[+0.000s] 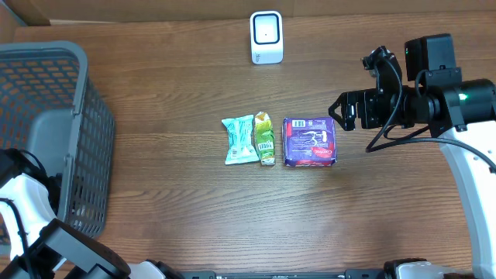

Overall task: Scan the item barcode
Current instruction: 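Reach into the basket and grasp the white Pantene tube with left gripper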

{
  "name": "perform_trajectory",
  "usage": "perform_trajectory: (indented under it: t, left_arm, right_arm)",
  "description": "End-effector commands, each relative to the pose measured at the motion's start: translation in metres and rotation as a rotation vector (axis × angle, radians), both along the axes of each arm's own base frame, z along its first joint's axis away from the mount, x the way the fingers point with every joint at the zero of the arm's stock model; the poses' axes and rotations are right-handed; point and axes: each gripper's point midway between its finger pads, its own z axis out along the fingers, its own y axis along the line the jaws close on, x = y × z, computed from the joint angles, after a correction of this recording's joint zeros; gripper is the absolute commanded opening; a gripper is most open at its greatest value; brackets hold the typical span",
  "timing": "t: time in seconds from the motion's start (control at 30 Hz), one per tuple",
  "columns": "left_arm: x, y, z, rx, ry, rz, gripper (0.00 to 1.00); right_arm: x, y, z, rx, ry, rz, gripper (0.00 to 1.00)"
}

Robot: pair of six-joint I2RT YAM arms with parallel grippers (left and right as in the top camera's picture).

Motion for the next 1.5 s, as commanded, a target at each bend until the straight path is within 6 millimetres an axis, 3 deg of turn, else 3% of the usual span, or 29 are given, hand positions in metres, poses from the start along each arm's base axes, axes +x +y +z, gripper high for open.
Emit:
perform_trajectory:
  t: [0.0, 0.33, 0.47, 0.5, 0.53, 0.67, 0.9, 1.0, 1.1, 1.33, 1.47]
  left_arm:
    - [-0.004, 0.005, -0.011, 0.006, 0.029, 0.022, 0.90]
    - [-0.001, 0.007, -0.040, -0.043, 0.061, 0.055, 0.87]
    - [0.000, 0.007, -0.047, -0.055, 0.066, 0.058, 0.77]
    - [0.000, 0.007, -0.048, -0.056, 0.066, 0.058, 0.74]
    - [0.001, 0.007, -0.048, -0.057, 0.065, 0.058, 0.64]
    - [0.002, 0.006, -0.048, -0.063, 0.058, 0.057, 0.07]
    - [0.018, 0.004, -0.039, -0.102, -0.010, 0.000, 0.04]
    - [0.034, 0.007, -0.018, -0.121, -0.060, -0.067, 0.04]
    - [0.051, 0.014, 0.017, -0.120, -0.113, -0.124, 0.04]
    - [0.083, 0.024, 0.137, -0.029, -0.229, -0.288, 0.04]
    - [0.099, 0.007, 0.215, 0.081, -0.292, -0.421, 0.04]
  right_arm:
    - [0.002, 0.003, 0.008, 0.015, -0.021, 0.007, 1.00]
    - [0.002, 0.003, 0.007, 0.011, -0.023, 0.008, 1.00]
    - [0.002, 0.003, 0.007, 0.011, -0.023, 0.008, 1.00]
    - [0.002, 0.003, 0.007, 0.011, -0.023, 0.008, 1.00]
    - [0.002, 0.003, 0.007, 0.011, -0.023, 0.008, 1.00]
    - [0.002, 0.003, 0.007, 0.011, -0.023, 0.008, 1.00]
    - [0.002, 0.003, 0.007, 0.011, -0.022, 0.008, 1.00]
    - [0.002, 0.003, 0.007, 0.011, -0.022, 0.008, 1.00]
    - [0.002, 0.003, 0.007, 0.011, -0.023, 0.008, 1.00]
    - [0.002, 0.003, 0.007, 0.012, -0.022, 0.008, 1.00]
    - [0.002, 0.003, 0.007, 0.012, -0.023, 0.008, 1.00]
